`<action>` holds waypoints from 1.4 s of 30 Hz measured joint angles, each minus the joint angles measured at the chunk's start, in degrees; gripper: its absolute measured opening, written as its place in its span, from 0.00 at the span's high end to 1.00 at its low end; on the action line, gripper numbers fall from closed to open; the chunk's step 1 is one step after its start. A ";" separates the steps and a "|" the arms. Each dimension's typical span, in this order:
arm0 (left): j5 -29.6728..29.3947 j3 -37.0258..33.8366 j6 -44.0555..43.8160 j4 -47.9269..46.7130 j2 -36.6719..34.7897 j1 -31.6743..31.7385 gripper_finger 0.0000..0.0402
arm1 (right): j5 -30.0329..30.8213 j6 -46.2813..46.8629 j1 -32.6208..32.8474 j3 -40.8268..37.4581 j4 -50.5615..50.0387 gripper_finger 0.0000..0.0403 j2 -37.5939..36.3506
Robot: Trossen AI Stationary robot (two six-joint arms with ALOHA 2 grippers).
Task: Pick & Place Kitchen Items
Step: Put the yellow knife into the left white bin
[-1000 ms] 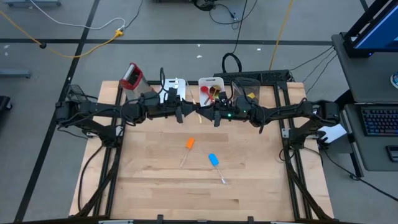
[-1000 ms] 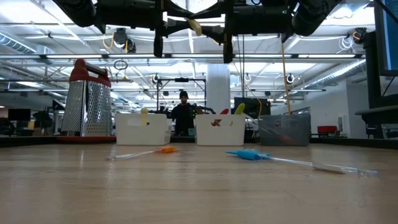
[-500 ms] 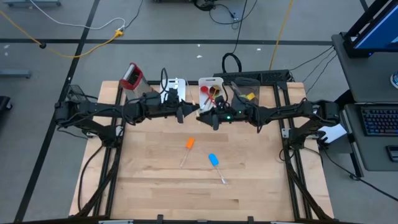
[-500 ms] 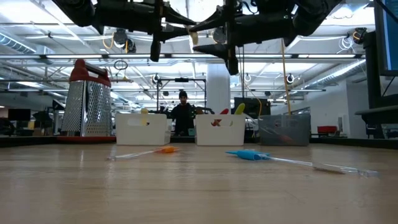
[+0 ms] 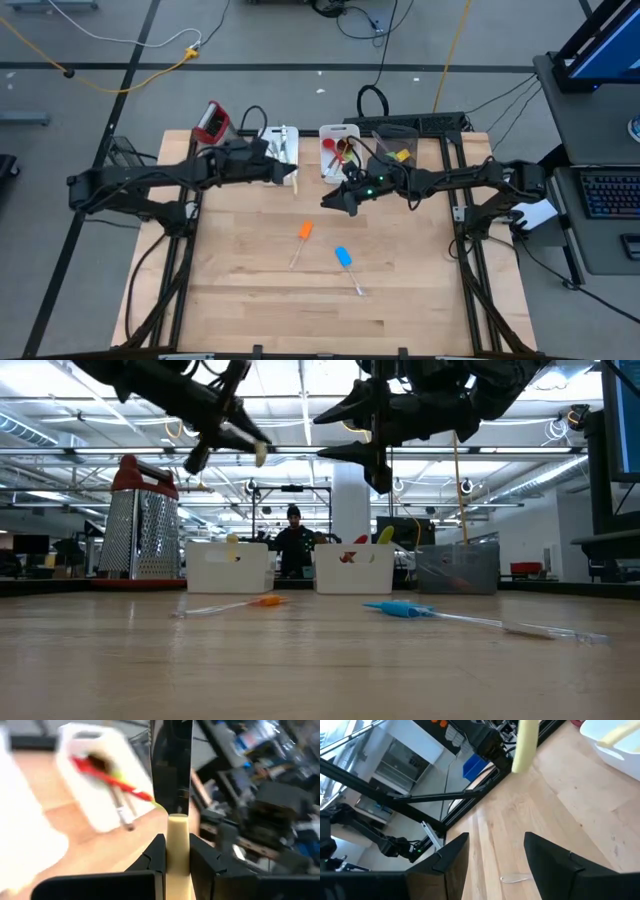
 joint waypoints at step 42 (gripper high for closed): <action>28.23 35.80 -2.97 -72.80 37.24 22.82 0.90 | -28.71 -10.09 -13.32 -0.04 0.32 0.57 -0.24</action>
